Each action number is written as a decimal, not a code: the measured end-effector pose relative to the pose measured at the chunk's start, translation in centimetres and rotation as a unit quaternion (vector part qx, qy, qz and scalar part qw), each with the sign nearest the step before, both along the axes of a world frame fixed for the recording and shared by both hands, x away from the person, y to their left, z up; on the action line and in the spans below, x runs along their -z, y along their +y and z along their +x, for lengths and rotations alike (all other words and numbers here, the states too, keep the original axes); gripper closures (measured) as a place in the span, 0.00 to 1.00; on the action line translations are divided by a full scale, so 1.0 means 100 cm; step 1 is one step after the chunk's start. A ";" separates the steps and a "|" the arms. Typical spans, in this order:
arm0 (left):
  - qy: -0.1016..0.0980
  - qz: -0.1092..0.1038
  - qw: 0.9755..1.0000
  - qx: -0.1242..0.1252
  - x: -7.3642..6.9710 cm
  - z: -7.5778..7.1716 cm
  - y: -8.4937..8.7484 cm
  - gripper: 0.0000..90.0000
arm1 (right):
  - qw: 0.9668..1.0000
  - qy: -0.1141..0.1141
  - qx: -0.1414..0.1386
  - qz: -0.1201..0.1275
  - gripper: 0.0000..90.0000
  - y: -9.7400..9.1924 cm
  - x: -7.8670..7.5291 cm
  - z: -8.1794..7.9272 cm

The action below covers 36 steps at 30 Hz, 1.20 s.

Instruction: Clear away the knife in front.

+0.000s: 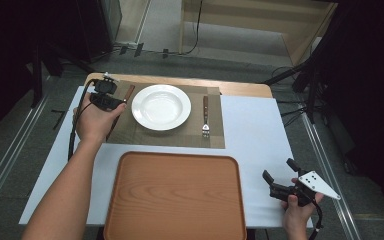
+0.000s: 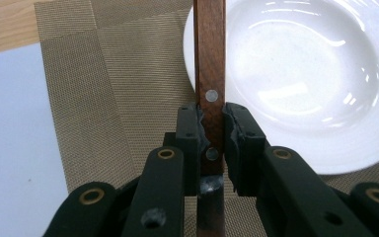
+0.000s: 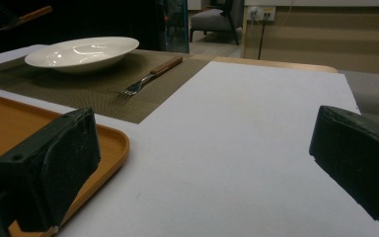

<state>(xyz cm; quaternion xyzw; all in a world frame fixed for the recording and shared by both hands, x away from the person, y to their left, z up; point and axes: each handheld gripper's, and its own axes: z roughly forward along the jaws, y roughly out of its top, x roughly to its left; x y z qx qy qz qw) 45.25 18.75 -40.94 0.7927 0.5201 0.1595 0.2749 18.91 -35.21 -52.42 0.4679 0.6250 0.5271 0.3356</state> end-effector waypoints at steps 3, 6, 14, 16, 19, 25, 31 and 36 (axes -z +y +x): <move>-0.001 0.002 1.000 0.009 -0.003 -0.009 -0.001 0.84 | 1.000 0.002 -0.002 -0.007 0.00 0.001 0.000 0.000; -0.002 0.003 1.000 0.013 -0.004 -0.013 -0.001 0.84 | 1.000 0.002 -0.003 -0.009 0.00 0.002 0.000 0.001; -0.002 -0.009 1.000 0.024 -0.004 -0.034 -0.003 0.84 | 1.000 0.001 -0.003 -0.006 0.00 0.001 0.000 0.000; -0.004 -0.009 1.000 0.026 -0.004 -0.039 -0.003 0.84 | 1.000 0.001 -0.003 -0.006 0.00 0.001 0.000 0.000; -0.008 -0.008 1.000 0.029 -0.004 -0.046 -0.005 0.84 | 1.000 0.000 -0.004 -0.006 0.00 0.001 0.000 0.000; -0.008 -0.005 0.999 0.040 -0.003 -0.063 -0.007 0.84 | 1.000 0.000 -0.005 -0.006 0.00 0.001 0.000 0.000; -0.007 0.002 0.999 0.051 0.001 -0.078 -0.009 0.84 | 1.000 -0.001 -0.006 -0.005 0.00 0.001 0.000 0.000; -0.008 0.001 0.998 0.062 0.005 -0.093 -0.013 0.84 | 1.000 0.000 -0.006 -0.006 0.00 0.001 0.000 0.000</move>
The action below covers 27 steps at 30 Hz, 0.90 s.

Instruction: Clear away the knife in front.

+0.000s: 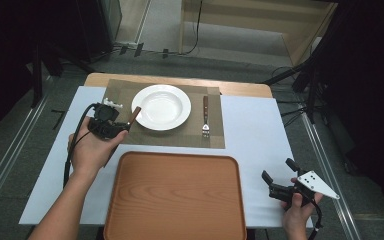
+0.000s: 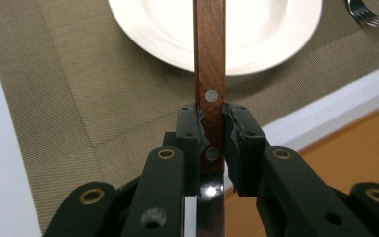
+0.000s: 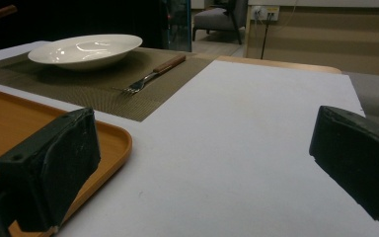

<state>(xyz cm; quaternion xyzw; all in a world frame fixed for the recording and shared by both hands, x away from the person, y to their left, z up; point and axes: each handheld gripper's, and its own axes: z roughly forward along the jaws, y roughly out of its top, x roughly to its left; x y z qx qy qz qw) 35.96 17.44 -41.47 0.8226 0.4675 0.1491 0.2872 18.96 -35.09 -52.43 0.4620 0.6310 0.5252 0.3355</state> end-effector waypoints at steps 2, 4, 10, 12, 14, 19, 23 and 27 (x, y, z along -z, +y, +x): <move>-0.001 0.000 1.000 0.006 0.001 -0.006 -0.002 0.84 | 1.000 0.000 0.000 0.001 0.00 0.000 0.000 0.000; -0.001 -0.004 1.000 0.010 0.002 -0.012 -0.004 0.84 | 1.000 0.000 0.000 0.000 0.00 0.000 0.000 0.000; 0.002 -0.012 1.000 0.023 0.006 -0.028 -0.010 0.84 | 1.000 0.001 0.000 0.000 0.00 0.000 0.000 0.000; 0.003 -0.014 1.000 0.027 0.007 -0.034 -0.012 0.84 | 1.000 0.000 0.000 0.000 0.00 0.000 0.000 0.000; 0.002 -0.016 0.999 0.029 0.008 -0.040 -0.014 0.84 | 1.000 0.000 0.000 0.000 0.00 0.000 0.000 0.000; -0.002 -0.022 0.999 0.034 0.010 -0.052 -0.017 0.84 | 1.000 0.000 0.000 0.000 0.00 0.000 0.000 0.000; 0.000 -0.026 0.999 0.039 0.014 -0.063 -0.021 0.84 | 1.000 0.000 -0.001 0.001 0.00 0.000 0.000 0.000; 0.004 -0.030 0.999 0.043 0.017 -0.073 -0.024 0.84 | 1.000 0.000 0.000 0.001 0.00 0.000 0.000 0.000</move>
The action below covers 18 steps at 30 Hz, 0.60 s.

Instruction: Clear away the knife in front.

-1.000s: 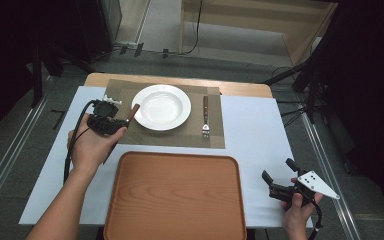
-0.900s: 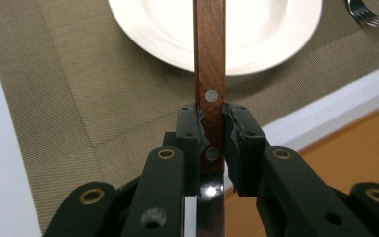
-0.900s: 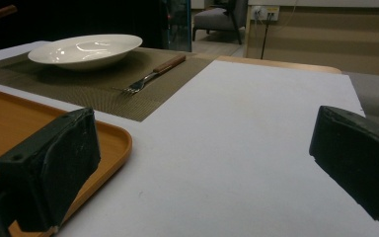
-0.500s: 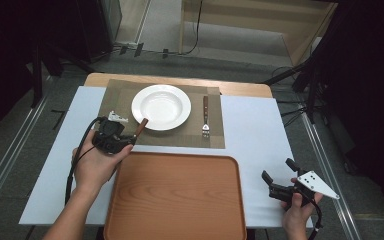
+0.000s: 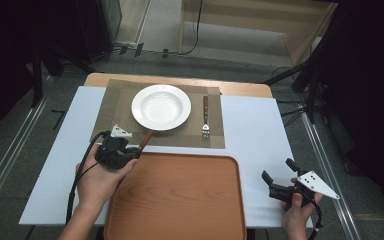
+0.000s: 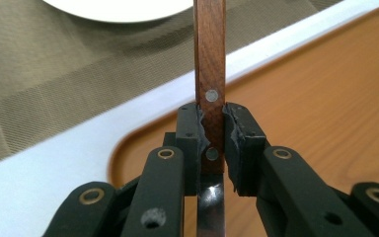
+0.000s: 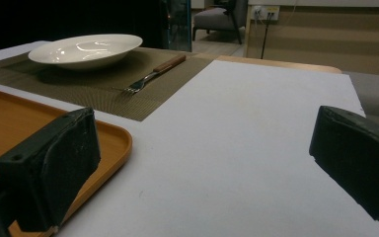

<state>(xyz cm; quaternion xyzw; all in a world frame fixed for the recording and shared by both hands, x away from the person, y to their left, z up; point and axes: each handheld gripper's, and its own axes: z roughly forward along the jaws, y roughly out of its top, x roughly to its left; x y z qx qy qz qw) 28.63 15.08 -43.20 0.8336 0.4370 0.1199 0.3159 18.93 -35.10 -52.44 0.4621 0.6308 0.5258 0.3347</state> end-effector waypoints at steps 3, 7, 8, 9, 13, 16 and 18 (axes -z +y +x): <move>0.005 -0.004 1.000 0.004 0.005 -0.009 -0.003 0.84 | 1.000 0.000 0.000 0.000 0.00 0.000 0.000 0.000; 0.013 -0.008 1.000 0.007 0.014 -0.017 -0.003 0.84 | 1.000 0.000 0.000 -0.001 0.00 0.000 0.000 0.000; 0.015 -0.009 1.000 0.006 0.017 -0.020 -0.003 0.84 | 1.000 0.000 0.000 -0.001 0.00 0.000 0.000 0.000; 0.016 -0.009 1.000 0.005 0.018 -0.021 -0.003 0.84 | 1.000 0.000 0.000 -0.001 0.00 0.000 0.000 0.000; 0.020 -0.020 1.000 -0.003 0.027 -0.029 -0.001 0.84 | 1.000 0.001 0.000 -0.001 0.00 0.000 0.000 0.000; 0.025 -0.018 1.000 -0.002 0.035 -0.034 -0.003 0.84 | 1.000 0.002 -0.001 -0.002 0.00 0.001 0.000 0.000; 0.028 -0.021 0.999 -0.004 0.039 -0.036 -0.002 0.84 | 1.000 0.002 -0.001 -0.003 0.00 0.001 0.000 0.000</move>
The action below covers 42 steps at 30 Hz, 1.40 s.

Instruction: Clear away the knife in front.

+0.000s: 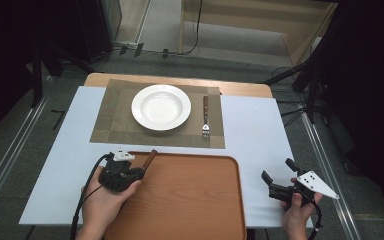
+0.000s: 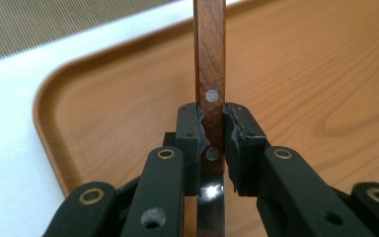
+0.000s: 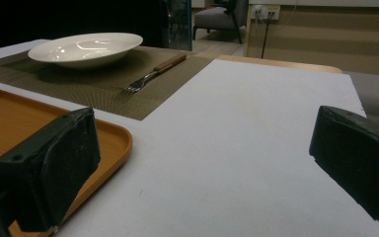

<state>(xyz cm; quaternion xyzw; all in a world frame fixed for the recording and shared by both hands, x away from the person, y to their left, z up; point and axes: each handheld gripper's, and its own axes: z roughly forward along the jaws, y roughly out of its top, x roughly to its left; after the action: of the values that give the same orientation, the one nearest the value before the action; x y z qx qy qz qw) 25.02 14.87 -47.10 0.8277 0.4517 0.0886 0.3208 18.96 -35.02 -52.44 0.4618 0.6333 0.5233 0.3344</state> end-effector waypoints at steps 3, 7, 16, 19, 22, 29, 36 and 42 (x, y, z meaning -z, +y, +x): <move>0.005 -0.004 1.000 -0.002 0.005 -0.002 0.002 0.84 | 1.000 0.000 0.000 0.000 0.00 0.000 0.000 0.000; 0.012 -0.010 1.000 -0.005 0.011 -0.004 0.002 0.84 | 1.000 0.000 0.000 -0.001 0.00 0.000 0.000 0.000; 0.024 -0.010 0.999 -0.021 0.025 -0.005 0.006 0.84 | 1.000 0.001 -0.001 0.000 0.00 0.000 0.000 0.000; 0.020 -0.007 0.999 -0.027 0.025 -0.006 0.008 0.84 | 1.000 0.001 0.000 0.000 0.00 0.000 0.000 0.000; 0.018 -0.004 0.999 -0.032 0.025 -0.008 0.009 0.84 | 1.000 0.002 0.001 0.000 0.00 0.000 0.000 0.000; -0.053 -0.022 0.998 -0.028 0.019 -0.009 0.016 0.77 | 1.000 0.002 0.001 -0.001 0.00 0.000 0.000 0.000; -0.064 -0.087 0.991 0.074 0.012 -0.003 0.009 0.98 | 1.000 0.002 0.002 -0.001 0.00 0.000 0.000 0.000; -0.037 -0.033 0.991 0.122 0.029 0.001 -0.004 0.98 | 1.000 0.002 0.002 -0.001 0.00 0.000 0.000 0.000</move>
<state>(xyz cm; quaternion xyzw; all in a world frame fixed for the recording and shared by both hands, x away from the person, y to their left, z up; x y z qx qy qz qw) 25.08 14.50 -50.01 0.8619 0.3377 0.0639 0.3728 18.94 -34.98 -52.47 0.4638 0.6334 0.5212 0.3347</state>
